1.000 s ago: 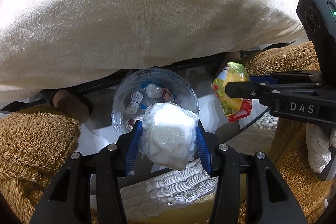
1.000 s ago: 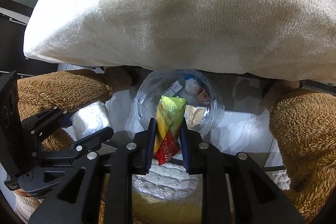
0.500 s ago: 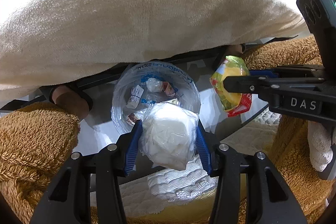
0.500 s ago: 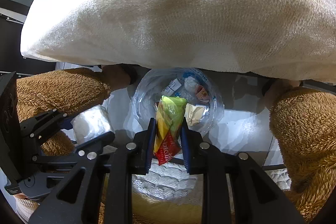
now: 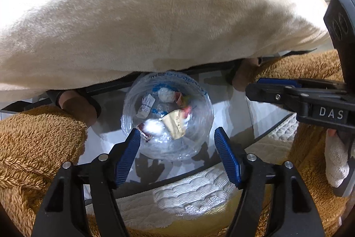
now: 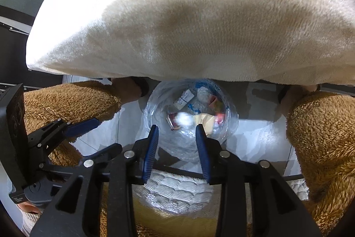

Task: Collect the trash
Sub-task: 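Move both open grippers up toward the clear cup and pink juice box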

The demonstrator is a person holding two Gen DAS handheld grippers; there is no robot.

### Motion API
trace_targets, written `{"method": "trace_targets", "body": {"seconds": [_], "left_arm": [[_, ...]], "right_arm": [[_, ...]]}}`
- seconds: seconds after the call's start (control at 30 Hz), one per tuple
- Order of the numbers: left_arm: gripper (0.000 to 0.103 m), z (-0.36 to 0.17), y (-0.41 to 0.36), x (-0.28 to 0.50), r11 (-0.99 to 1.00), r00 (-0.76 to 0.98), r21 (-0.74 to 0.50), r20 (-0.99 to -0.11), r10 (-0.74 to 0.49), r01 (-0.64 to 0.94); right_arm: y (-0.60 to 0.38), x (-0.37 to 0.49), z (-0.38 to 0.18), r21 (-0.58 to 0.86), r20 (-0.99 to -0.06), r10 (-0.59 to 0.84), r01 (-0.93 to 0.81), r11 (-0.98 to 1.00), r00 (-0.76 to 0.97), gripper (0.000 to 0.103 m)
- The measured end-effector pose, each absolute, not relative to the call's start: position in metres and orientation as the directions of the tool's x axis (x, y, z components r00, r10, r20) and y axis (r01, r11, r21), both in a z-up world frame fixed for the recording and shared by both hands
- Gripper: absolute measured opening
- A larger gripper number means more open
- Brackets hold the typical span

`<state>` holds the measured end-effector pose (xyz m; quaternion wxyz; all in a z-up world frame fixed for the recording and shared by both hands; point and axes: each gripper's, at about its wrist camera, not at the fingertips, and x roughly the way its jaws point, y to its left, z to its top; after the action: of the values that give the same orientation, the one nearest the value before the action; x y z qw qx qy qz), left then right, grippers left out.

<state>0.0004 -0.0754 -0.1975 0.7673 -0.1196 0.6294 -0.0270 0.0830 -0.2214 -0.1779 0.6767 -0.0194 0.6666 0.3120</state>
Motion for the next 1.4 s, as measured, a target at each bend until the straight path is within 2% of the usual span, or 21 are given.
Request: {"method": "trace_targets", "body": {"seconds": [0.23,0.5,0.7,0.77,0.97,1.07,1.2,1.4], "left_arm": [[0.068,-0.167,-0.069,-0.007,0.964,0.352,-0.250,-0.913,-0.203,-0.093],[0.068,-0.122,-0.056,-0.017,0.950,0.558,-0.304,-0.801,-0.218,-0.066],[0.068,-0.091,-0.041,-0.018,0.946,0.670,-0.320,-0.715,-0.200,-0.059],[0.068,-0.081,-0.036,-0.018,0.949,0.697,-0.313,-0.691,-0.192,-0.049],[0.071,-0.053,-0.019,-0.003,0.958,0.750,-0.283,-0.641,-0.164,-0.033],[0.071,-0.044,-0.009,0.011,0.947,0.753,-0.319,-0.631,-0.187,-0.033],[0.078,-0.035,0.004,0.029,0.945,0.763,-0.322,-0.623,-0.171,-0.052],[0.085,-0.029,0.020,0.057,0.936,0.767,-0.344,-0.619,-0.168,-0.072]], "right_arm": [[-0.235,0.080,-0.142,0.412,-0.869,0.493,-0.479,0.775,0.051,0.036],[-0.259,0.072,-0.086,0.394,-0.742,0.614,-0.567,0.724,0.268,0.036],[-0.266,0.084,-0.056,0.355,-0.672,0.646,-0.609,0.709,0.361,0.036],[-0.266,0.091,-0.049,0.344,-0.658,0.651,-0.618,0.707,0.379,0.040],[-0.249,0.119,-0.034,0.316,-0.649,0.647,-0.632,0.708,0.401,0.042],[-0.241,0.133,-0.032,0.312,-0.648,0.647,-0.635,0.706,0.401,0.042],[-0.227,0.156,-0.027,0.291,-0.648,0.641,-0.644,0.707,0.411,0.043],[-0.209,0.203,-0.026,0.299,-0.660,0.625,-0.617,0.728,0.418,0.049]]}}
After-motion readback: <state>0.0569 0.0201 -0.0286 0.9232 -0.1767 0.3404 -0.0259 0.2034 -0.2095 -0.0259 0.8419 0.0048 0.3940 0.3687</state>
